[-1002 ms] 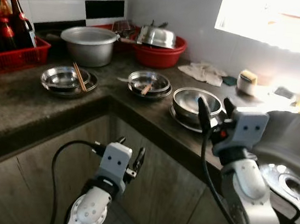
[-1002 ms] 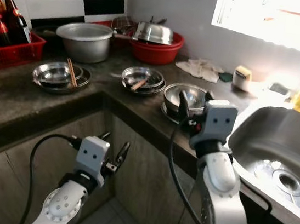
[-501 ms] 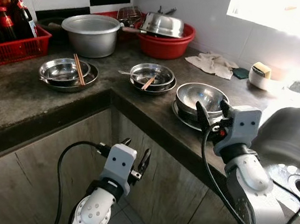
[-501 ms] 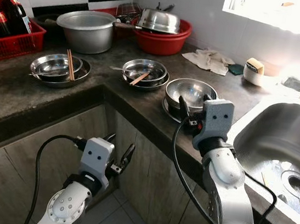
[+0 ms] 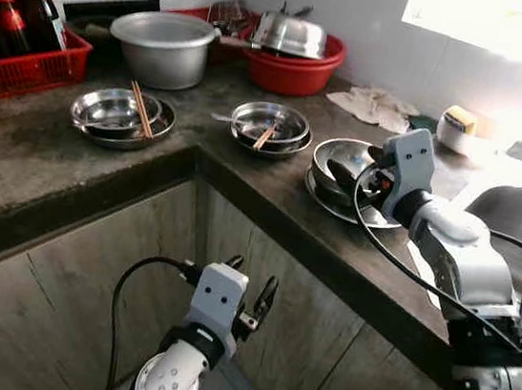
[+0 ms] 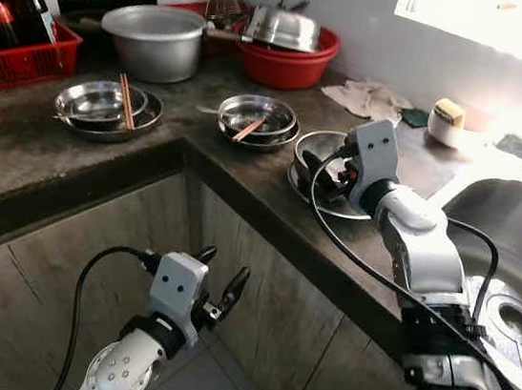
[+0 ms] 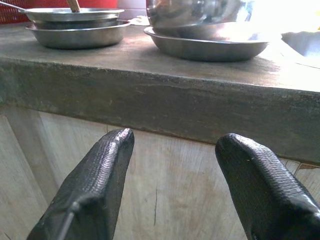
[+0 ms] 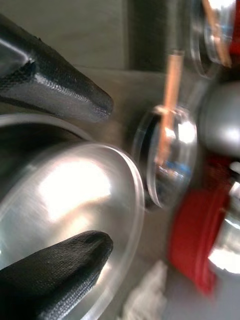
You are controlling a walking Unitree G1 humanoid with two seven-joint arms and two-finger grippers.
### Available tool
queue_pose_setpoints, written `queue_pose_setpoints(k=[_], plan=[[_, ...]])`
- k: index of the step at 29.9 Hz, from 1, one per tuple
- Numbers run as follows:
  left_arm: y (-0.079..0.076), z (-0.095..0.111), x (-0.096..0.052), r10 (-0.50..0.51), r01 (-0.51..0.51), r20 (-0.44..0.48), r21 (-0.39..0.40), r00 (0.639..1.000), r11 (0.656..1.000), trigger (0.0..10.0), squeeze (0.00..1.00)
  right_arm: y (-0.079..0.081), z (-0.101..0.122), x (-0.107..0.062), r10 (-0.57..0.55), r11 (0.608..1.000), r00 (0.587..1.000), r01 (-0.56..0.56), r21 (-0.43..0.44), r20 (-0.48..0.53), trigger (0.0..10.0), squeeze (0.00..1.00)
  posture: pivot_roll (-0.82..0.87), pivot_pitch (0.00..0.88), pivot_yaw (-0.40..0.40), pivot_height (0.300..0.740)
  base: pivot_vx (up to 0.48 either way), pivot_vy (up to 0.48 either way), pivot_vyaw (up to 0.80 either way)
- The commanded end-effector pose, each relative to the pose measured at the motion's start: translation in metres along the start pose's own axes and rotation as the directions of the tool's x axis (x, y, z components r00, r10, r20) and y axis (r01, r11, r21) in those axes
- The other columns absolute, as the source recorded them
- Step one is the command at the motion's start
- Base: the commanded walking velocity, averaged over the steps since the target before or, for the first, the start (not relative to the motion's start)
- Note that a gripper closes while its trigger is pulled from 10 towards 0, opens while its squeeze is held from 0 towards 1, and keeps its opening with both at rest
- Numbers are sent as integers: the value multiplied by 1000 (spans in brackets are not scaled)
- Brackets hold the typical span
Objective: Kitchen organization
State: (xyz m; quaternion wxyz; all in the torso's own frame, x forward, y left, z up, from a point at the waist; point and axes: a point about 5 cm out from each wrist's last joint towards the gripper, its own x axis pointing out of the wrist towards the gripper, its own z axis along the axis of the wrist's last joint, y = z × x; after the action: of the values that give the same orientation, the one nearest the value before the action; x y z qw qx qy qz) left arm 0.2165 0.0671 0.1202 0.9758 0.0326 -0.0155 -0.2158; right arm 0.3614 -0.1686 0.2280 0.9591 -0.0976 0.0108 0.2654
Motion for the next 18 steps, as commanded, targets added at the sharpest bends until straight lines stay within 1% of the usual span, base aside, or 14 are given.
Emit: queue_pose_setpoints(k=[1, 3, 5, 6, 8, 11, 13, 16, 17, 18], plan=[[-2, 4, -2, -3, 3, 6, -13, 1000, 1000, 10000, 0, -4, 1, 1, 32, 999, 999, -32, -16, -41, 10000, 0, 200, 54, -79, 740, 0, 0, 0], [-3, 3, -3, -5, 5, 5, -13, 1000, 1000, 10000, 0, -8, 0, 2, 57, 997, 995, -61, -50, -86, 10000, 0, 197, 54, -79, 740, 0, 0, 0], [-3, 3, -3, -10, 10, 5, -16, 1000, 1000, 10000, 0, -19, 3, 5, 81, 992, 988, -93, -87, -134, 10000, 0, 199, 50, -83, 740, 0, 0, 0], [-3, 3, -3, -10, 10, 5, -16, 1000, 1000, 10000, 0, -19, 3, 5, 81, 992, 988, -93, -87, -134, 10000, 0, 199, 50, -83, 740, 0, 0, 0], [-3, 3, -3, -10, 10, 4, -17, 1000, 1000, 10000, 0, -27, 6, 6, 96, 987, 980, -117, -113, -172, 10000, 0, 200, 48, -84, 740, 0, 0, 0], [-3, 3, -3, -8, 8, 3, -14, 1000, 1000, 10000, 0, -39, 8, 8, 69, 974, 968, -118, -193, -242, 10000, 0, 197, 42, -85, 740, 0, 0, 0], [-3, 3, -3, -8, 8, 3, -14, 1000, 1000, 10000, 0, -40, 9, 8, 70, 973, 967, -120, -196, -244, 10000, 0, 197, 42, -85, 740, 0, 0, 0], [-3, 2, -3, -8, 8, 4, -14, 1000, 1000, 10000, 0, -42, 8, 9, 92, 960, 945, -168, -225, -315, 10000, 0, 191, 37, -84, 740, 0, 0, 0], [-3, 2, -3, -8, 8, 4, -14, 1000, 1000, 10000, 0, -42, 8, 9, 92, 960, 945, -168, -225, -315, 10000, 0, 191, 37, -84, 740, 0, 0, 0], [-4, 2, -3, -9, 9, 5, -14, 1000, 1000, 10000, 0, -41, 7, 10, 113, 951, 933, -201, -234, -342, 10000, 0, 191, 36, -85, 740, 0, 0, 0]])
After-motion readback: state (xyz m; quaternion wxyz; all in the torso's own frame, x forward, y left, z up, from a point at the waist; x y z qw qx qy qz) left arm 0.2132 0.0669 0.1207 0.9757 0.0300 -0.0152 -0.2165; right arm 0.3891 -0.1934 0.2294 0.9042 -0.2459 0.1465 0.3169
